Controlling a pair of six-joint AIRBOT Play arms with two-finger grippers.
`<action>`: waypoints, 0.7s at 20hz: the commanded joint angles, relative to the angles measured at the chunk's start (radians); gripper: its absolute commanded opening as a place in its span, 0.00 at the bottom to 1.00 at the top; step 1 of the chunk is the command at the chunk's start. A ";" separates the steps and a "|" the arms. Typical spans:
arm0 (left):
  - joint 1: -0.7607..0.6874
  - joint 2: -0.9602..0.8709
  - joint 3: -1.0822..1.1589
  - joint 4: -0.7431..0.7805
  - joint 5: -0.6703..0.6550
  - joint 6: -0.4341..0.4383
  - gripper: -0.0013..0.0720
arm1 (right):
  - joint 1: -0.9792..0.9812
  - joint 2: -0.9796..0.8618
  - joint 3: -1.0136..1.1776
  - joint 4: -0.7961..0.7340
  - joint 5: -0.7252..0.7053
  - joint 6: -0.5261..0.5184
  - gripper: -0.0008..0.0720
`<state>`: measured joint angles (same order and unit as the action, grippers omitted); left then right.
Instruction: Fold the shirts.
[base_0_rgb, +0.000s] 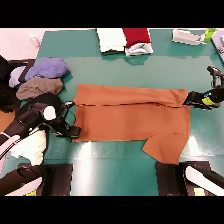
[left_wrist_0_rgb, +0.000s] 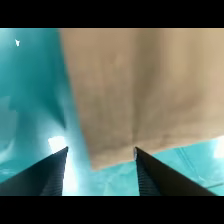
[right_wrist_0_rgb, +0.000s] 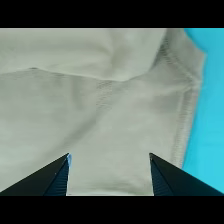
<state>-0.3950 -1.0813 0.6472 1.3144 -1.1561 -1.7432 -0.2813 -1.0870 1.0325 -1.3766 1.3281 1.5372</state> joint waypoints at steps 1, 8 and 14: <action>-0.035 0.010 -0.056 -0.043 0.053 -0.022 0.70 | 0.000 0.008 -0.008 0.023 0.003 -0.001 0.80; -0.031 0.024 0.023 0.018 0.069 -0.019 0.05 | -0.019 0.045 -0.023 0.011 0.083 -0.022 0.79; -0.032 0.068 0.094 0.040 0.072 -0.017 0.05 | -0.173 0.223 -0.337 -0.109 0.165 -0.027 0.80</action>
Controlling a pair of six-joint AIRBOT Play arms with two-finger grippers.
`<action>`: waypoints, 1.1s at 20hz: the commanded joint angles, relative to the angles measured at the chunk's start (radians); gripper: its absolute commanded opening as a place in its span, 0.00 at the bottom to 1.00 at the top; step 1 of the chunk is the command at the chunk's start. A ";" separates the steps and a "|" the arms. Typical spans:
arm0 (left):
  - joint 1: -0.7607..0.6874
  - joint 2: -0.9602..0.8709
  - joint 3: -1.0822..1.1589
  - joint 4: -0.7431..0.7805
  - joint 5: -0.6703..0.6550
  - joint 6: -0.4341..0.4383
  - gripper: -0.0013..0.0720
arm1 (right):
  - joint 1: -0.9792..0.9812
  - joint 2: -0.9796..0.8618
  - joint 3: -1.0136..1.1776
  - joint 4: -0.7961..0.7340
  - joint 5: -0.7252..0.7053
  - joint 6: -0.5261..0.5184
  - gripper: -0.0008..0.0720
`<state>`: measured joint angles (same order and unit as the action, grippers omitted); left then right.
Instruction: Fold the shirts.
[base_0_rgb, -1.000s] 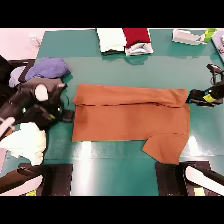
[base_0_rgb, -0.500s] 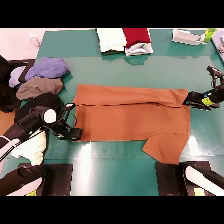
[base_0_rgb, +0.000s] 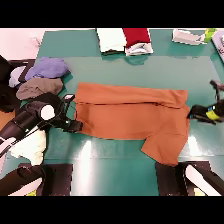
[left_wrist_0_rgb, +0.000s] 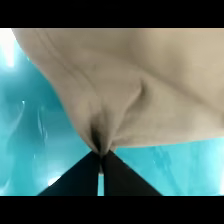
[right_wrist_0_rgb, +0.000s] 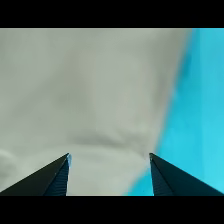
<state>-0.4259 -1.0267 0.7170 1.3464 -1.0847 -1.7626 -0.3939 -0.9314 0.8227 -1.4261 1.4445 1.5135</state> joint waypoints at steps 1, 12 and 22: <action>-0.001 0.013 0.024 0.008 0.003 0.005 0.05 | -0.073 0.083 -0.174 -0.060 0.048 -0.003 0.80; 0.000 0.013 0.024 0.007 0.003 0.017 0.05 | 0.042 -0.029 -0.336 0.042 -0.102 0.045 0.76; 0.000 0.117 0.027 0.127 -0.133 0.006 0.05 | 0.173 0.142 -0.253 -0.024 0.000 0.058 0.04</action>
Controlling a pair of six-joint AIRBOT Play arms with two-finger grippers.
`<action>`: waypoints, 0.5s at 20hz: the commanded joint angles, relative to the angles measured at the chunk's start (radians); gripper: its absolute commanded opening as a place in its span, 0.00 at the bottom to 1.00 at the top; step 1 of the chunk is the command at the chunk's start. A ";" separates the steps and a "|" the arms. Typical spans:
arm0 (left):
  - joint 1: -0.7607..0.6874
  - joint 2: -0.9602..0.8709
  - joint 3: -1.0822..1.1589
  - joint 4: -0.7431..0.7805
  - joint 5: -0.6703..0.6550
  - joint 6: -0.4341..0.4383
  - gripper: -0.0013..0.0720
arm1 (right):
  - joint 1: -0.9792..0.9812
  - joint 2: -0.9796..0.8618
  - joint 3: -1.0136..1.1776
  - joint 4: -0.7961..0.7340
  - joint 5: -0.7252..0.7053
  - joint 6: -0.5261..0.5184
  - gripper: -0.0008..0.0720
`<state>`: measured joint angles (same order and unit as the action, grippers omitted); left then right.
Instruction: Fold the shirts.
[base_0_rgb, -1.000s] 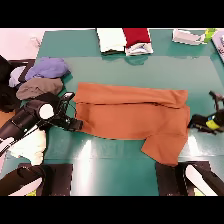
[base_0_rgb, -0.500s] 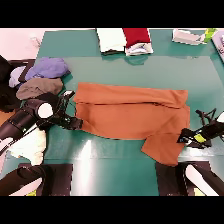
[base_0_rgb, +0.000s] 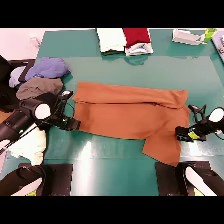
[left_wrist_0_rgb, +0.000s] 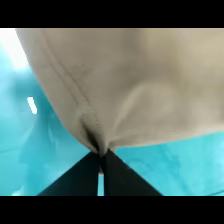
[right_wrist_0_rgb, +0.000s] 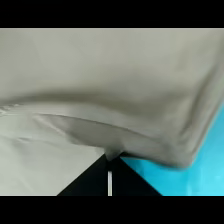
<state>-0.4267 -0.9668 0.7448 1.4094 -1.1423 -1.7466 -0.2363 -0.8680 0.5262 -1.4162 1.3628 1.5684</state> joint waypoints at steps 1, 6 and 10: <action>0.000 0.093 -0.006 0.065 -0.116 -0.010 0.05 | 0.016 0.118 0.065 -0.048 0.114 0.003 0.04; 0.000 0.221 -0.014 0.051 -0.213 -0.010 0.05 | 0.015 0.257 0.140 -0.104 0.190 0.003 0.04; 0.000 0.222 0.022 0.095 -0.024 -0.014 0.05 | 0.015 0.145 0.293 -0.103 0.139 0.002 0.04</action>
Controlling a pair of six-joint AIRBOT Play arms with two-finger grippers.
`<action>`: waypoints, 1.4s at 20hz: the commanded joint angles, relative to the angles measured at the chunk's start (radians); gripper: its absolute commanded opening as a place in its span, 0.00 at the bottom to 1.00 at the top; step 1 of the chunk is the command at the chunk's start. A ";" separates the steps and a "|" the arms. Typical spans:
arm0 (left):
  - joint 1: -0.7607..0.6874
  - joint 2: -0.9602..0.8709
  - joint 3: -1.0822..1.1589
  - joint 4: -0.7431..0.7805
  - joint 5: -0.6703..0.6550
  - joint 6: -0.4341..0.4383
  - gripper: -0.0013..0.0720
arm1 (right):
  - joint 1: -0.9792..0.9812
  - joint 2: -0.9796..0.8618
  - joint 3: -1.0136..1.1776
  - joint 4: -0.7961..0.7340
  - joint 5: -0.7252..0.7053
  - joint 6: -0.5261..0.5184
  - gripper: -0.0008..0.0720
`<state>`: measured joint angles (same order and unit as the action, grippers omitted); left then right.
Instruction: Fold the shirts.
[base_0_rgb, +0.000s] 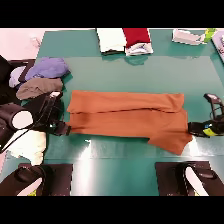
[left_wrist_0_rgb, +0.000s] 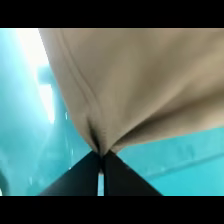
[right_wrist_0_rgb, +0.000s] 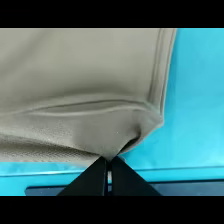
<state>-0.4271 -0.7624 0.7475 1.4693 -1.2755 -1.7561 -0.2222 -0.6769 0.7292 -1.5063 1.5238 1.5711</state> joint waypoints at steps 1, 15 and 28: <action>0.001 0.017 0.028 0.067 0.165 -0.030 0.05 | 0.002 -0.095 0.135 -0.007 -0.052 -0.001 0.04; 0.146 -0.595 0.385 0.082 0.436 0.063 0.05 | 0.079 -0.784 0.688 0.082 -0.205 -0.009 0.04; 0.144 -0.606 0.518 0.059 0.207 0.084 0.05 | -0.061 -0.784 0.695 0.169 -0.196 -0.092 0.87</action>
<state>-0.2813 -1.3788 1.2369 1.5406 -0.9924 -1.6909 -0.2211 -1.5093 1.4887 -1.3407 1.3151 1.5047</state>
